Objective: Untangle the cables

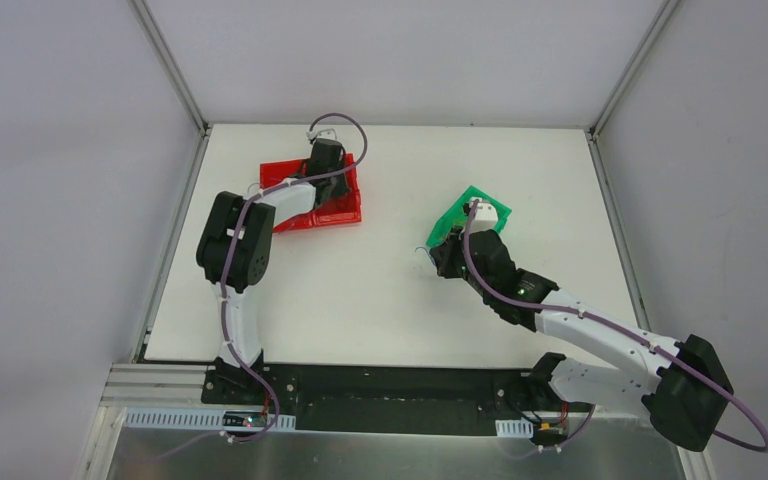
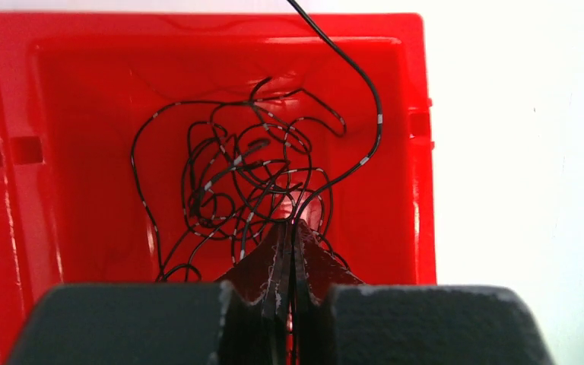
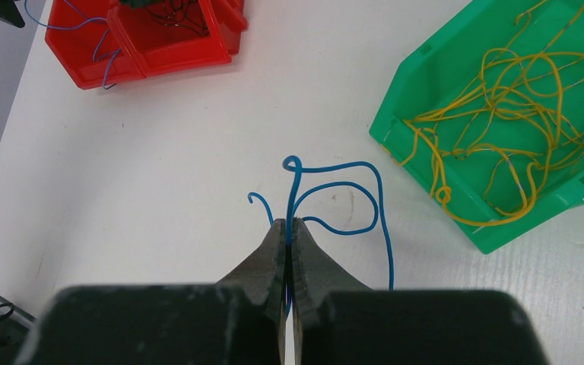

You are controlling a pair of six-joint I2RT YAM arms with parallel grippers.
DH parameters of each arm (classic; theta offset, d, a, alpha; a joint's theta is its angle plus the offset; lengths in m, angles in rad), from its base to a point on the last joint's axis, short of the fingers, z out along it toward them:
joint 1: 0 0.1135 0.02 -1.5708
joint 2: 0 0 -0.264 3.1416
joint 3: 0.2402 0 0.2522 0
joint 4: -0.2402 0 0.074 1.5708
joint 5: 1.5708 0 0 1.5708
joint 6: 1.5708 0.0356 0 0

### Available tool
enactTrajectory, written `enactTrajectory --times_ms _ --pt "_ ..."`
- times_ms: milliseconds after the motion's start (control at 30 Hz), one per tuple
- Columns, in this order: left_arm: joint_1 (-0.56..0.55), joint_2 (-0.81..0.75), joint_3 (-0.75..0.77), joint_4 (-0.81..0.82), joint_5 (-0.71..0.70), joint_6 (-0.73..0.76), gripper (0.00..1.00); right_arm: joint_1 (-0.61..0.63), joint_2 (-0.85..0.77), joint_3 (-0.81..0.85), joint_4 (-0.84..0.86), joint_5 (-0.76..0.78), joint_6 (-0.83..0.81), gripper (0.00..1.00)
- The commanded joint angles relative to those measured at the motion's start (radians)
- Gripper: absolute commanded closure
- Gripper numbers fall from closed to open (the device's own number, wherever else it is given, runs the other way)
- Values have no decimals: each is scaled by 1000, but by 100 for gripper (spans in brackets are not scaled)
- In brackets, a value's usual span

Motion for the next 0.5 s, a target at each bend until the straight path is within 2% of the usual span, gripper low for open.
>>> enactTrajectory --times_ms 0,100,300,367,467 --pt "9 5 40 -101 15 -88 100 -7 -22 -5 38 -6 12 100" --pt "9 -11 45 -157 60 -110 100 -7 -26 -7 38 -6 13 100" --pt "-9 -119 -83 -174 95 -147 100 -7 -33 -9 39 -13 16 100" --pt "-36 -164 -135 -175 74 -146 100 -7 -36 -9 39 -16 18 100" --pt "-98 -207 -188 -187 23 -137 94 -8 -46 -13 40 -16 19 100"
